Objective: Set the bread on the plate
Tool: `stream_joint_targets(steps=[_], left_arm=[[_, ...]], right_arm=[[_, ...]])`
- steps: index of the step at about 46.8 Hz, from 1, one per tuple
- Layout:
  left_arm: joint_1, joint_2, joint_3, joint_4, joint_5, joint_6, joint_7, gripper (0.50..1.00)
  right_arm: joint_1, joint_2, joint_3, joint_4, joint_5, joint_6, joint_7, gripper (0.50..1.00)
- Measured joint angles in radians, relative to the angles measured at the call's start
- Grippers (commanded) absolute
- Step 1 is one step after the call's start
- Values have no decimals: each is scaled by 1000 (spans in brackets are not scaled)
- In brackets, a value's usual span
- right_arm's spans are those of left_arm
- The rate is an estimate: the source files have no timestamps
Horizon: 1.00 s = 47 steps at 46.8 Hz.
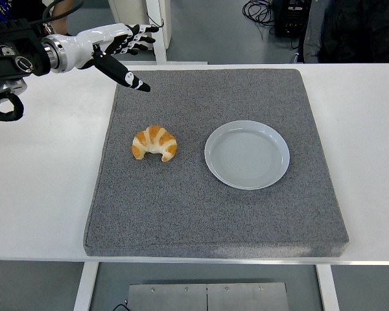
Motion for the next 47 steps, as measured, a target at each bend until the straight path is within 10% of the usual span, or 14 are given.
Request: stream_joint_targets(steps=[47], left_arm=[[288,-47,-100,46,365,112,-18,968]], right_arm=[[0,0,0,0,0,0,0,1000]])
